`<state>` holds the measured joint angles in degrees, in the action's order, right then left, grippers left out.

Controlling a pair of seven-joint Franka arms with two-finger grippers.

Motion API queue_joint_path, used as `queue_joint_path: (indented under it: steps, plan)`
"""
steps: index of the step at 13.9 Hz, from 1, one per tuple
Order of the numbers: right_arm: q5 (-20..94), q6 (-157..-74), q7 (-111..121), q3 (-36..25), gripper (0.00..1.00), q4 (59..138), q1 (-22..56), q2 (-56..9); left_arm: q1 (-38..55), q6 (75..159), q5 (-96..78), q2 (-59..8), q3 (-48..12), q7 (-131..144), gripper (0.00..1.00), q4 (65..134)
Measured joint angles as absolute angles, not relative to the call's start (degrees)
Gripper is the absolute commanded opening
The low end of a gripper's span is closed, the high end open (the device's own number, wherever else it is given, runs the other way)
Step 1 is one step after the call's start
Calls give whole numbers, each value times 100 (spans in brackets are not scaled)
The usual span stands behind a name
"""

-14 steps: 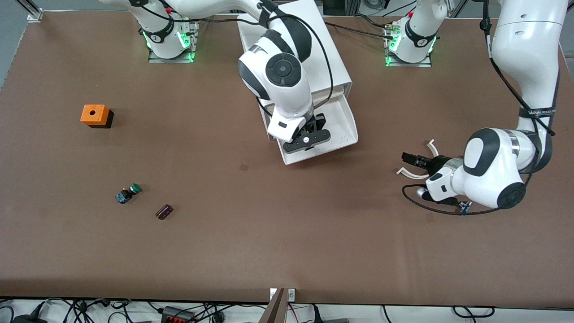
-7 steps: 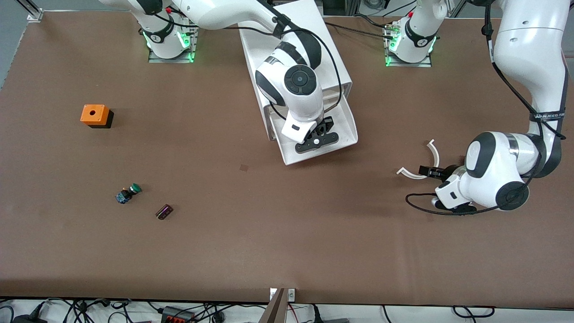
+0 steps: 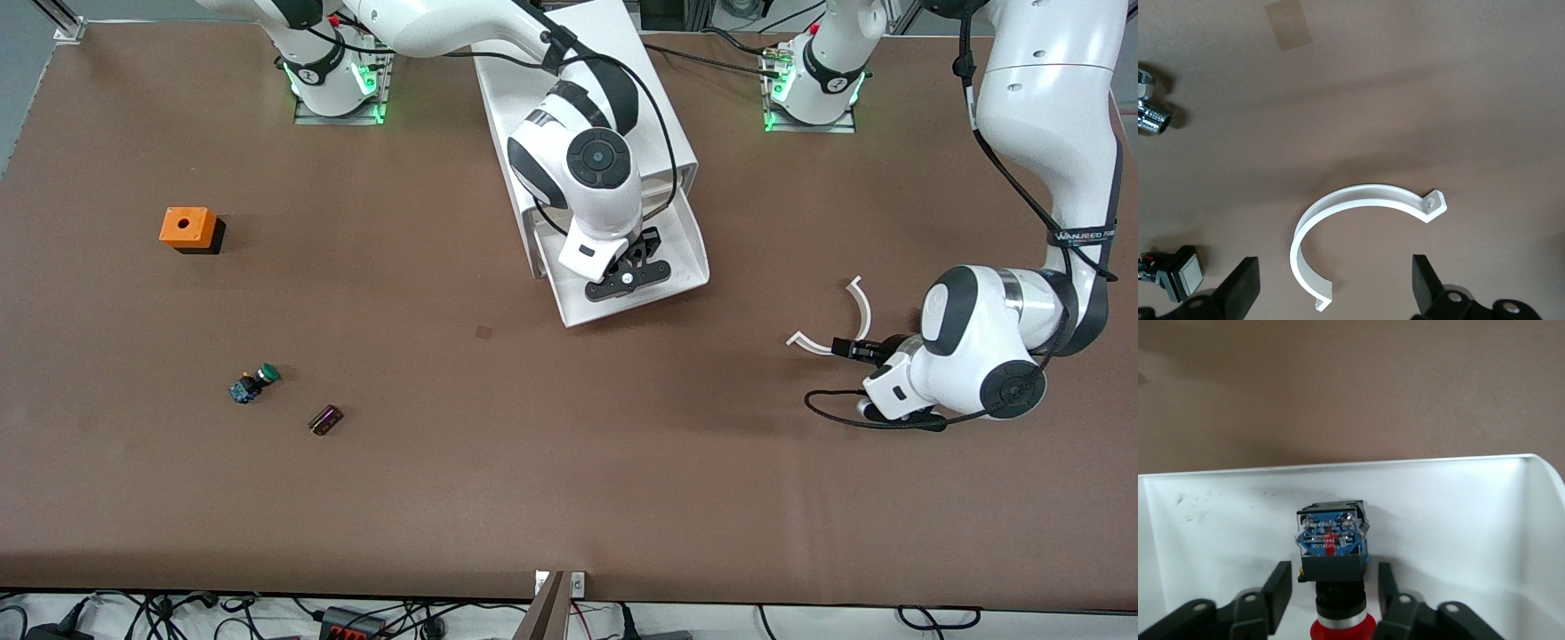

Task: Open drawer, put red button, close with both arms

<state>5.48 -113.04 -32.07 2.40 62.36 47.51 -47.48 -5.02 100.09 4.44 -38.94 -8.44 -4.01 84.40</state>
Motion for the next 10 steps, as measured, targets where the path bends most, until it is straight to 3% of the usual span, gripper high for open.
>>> queue_joint_path:
  steps: [5,10]
  plan:
    - [548,-11306,-3642,23,100,5854,4636,-4610,-501,10015,445,-3893,-846,-395,100,8432]
    - [533,-11017,-3527,-440,100,5745,3879,-4222,-473,10024,435,-3887,-978,32,100,8399]
